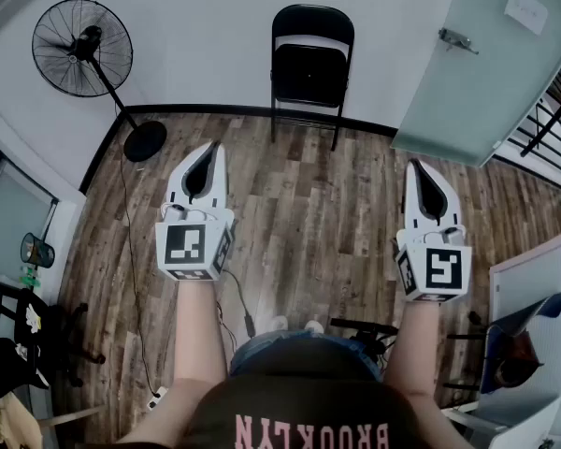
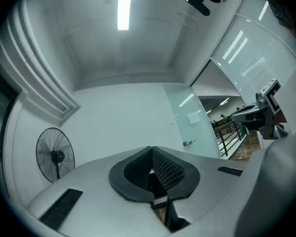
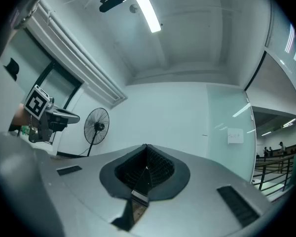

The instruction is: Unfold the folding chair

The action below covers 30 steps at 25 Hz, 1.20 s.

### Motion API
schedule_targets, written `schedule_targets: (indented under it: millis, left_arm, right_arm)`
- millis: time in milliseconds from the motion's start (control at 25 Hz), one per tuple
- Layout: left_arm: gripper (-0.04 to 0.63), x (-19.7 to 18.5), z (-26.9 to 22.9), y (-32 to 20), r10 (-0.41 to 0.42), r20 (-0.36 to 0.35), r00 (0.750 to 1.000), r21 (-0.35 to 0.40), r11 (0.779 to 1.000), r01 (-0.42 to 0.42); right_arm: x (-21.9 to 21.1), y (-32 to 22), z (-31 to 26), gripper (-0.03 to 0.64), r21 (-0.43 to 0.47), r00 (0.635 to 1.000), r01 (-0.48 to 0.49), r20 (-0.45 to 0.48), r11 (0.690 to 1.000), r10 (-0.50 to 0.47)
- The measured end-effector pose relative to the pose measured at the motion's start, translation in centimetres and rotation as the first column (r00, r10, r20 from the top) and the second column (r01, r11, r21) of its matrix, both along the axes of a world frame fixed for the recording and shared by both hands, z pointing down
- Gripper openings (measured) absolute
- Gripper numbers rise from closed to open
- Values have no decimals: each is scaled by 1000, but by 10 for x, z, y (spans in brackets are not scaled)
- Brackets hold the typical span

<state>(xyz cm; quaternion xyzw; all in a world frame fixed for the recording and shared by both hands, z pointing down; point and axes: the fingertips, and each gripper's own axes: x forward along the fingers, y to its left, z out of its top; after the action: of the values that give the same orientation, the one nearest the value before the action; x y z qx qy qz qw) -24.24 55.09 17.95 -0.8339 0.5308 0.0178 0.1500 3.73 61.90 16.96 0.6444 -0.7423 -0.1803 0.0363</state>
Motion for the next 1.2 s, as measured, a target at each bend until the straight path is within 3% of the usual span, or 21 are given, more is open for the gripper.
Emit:
schedule_targets:
  millis: [320,480,520,560,640,720,800,1000,1200]
  left_arm:
    - [2,23,0,-2,-9,37,999,34,999,8]
    - [11,39,0,-1,25,33,999,33,999,-26]
    - [54,43,2,0,35,25,999,22,999,-36]
    - [158,49,4,-1,45,13,999,5,999,-45]
    - [447,63,11,-5,65,-22,998,-34,997,-66]
    - [539,76,20,-7,76,-50,996,-66,995,-80]
    - [571,84,27,-6,67,-72,995,-82,994,-73]
    - [572,85,45,-7,24,-78,997,-114,993,-33]
    - [572,77,53,-24,-13,-80,997,-139,990,1]
  right_arm:
    - [5,-3,-7,-2,27,998,57,20,998,-58]
    - [20,-6,-2,5,6,997,35,66,999,-36]
    - [24,-8,1,137,-7,996,38,81,999,-37]
    - [28,-10,4,271,-16,995,39,95,999,-38]
    - [38,-14,8,436,-22,993,37,114,999,-35]
    - [47,-16,16,545,-32,992,32,123,999,-28]
    - [55,-18,24,574,-53,991,18,134,998,-11]
    - [70,-23,55,575,-120,978,5,210,993,20]
    - [66,-40,69,574,-157,980,27,199,987,4]
